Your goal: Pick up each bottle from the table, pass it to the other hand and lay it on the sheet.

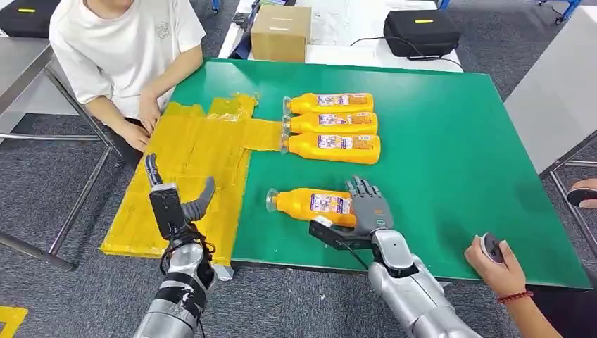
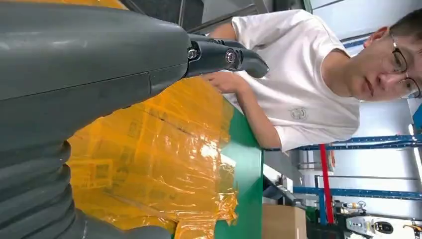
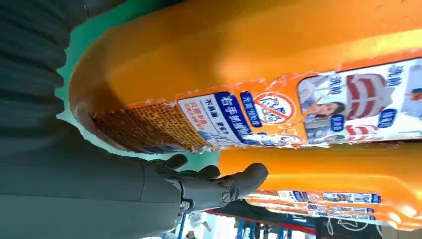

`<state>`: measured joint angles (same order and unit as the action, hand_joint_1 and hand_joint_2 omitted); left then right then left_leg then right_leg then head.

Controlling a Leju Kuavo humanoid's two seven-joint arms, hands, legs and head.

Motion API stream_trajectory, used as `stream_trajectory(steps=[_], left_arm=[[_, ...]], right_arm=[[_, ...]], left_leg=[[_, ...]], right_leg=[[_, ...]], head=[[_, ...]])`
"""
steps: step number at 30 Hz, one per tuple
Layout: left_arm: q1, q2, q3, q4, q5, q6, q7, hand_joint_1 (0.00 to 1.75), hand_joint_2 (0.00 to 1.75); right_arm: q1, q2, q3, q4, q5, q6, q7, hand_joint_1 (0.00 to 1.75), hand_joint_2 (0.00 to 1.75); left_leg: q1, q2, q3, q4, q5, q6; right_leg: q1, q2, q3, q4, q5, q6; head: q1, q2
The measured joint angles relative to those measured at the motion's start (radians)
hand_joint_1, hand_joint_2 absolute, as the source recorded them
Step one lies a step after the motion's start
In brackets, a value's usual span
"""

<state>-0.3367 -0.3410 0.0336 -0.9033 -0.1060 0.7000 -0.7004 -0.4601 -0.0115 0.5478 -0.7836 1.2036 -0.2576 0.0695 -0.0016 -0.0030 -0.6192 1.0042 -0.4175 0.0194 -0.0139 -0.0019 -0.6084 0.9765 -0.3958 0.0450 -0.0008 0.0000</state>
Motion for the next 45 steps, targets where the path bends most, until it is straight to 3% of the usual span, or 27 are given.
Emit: stream_trajectory(steps=[7,8,9,21,31,35,39,41,45], left_arm=[[-0.009,0.000,-0.002,0.013,0.003,0.000,0.000,0.00,1.75],[-0.010,0.000,-0.002,0.015,0.003,0.000,0.000,0.00,1.75],[-0.011,0.000,-0.002,0.017,0.003,0.000,0.000,0.00,1.75],[-0.020,0.000,-0.003,0.027,0.015,0.000,0.000,0.00,1.75],[-0.024,0.000,-0.033,0.027,0.065,0.000,0.000,0.00,1.75],[-0.021,0.000,-0.044,0.027,0.074,-0.002,0.000,0.00,1.75],[-0.018,0.000,-0.055,0.027,0.082,-0.011,0.000,0.00,1.75],[-0.018,0.000,-0.062,0.027,0.082,-0.013,0.000,0.00,1.75],[-0.018,0.000,-0.073,0.027,0.082,-0.014,0.000,0.00,1.75]], right_arm=[[-0.058,0.029,-0.012,0.108,-0.040,0.024,-0.036,0.00,1.75],[-0.064,0.032,-0.014,0.119,-0.040,0.026,-0.037,0.37,1.75],[-0.068,0.035,-0.016,0.127,-0.040,0.026,-0.037,1.75,1.75],[-0.136,0.048,-0.015,0.228,-0.019,0.132,0.009,1.75,1.75],[-0.172,0.003,-0.009,0.270,-0.031,0.237,0.031,1.75,1.75],[-0.172,-0.006,-0.015,0.270,-0.086,0.245,-0.010,1.75,1.75],[-0.176,-0.004,-0.072,0.268,-0.293,0.273,-0.208,1.75,1.75],[-0.174,-0.003,-0.103,0.267,-0.348,0.273,-0.259,1.75,1.75],[-0.169,0.002,-0.128,0.265,-0.360,0.273,-0.271,1.75,1.75]], left_leg=[[0.000,0.000,0.002,0.000,0.000,0.000],[0.000,0.000,0.002,0.000,0.000,0.000],[0.000,0.000,0.002,0.000,0.000,0.000],[0.000,0.000,0.008,0.000,0.000,0.000],[0.000,-0.001,0.015,0.000,-0.001,0.000],[0.000,-0.001,0.016,0.000,-0.001,0.001],[0.000,0.000,0.019,0.000,-0.001,0.001],[0.000,0.002,0.019,0.000,-0.001,0.000],[0.000,0.005,0.020,0.000,-0.001,0.000]], right_leg=[[0.000,0.000,0.001,0.000,0.000,0.000],[0.000,0.000,0.002,0.000,0.000,0.000],[0.000,0.000,0.002,0.000,0.000,0.000],[0.000,0.000,0.007,0.000,0.000,0.000],[0.000,-0.002,0.016,-0.002,0.000,0.000],[0.000,-0.002,0.018,-0.003,0.000,0.000],[0.000,-0.002,0.020,-0.003,0.000,0.000],[0.000,-0.001,0.020,-0.003,0.001,-0.001],[0.001,0.001,0.019,-0.003,0.002,-0.002]], head=[[0.000,0.000],[0.000,0.000],[0.000,0.000],[0.000,0.000],[0.000,0.000],[0.000,0.000],[0.001,0.000],[0.000,0.000],[0.000,0.000]])
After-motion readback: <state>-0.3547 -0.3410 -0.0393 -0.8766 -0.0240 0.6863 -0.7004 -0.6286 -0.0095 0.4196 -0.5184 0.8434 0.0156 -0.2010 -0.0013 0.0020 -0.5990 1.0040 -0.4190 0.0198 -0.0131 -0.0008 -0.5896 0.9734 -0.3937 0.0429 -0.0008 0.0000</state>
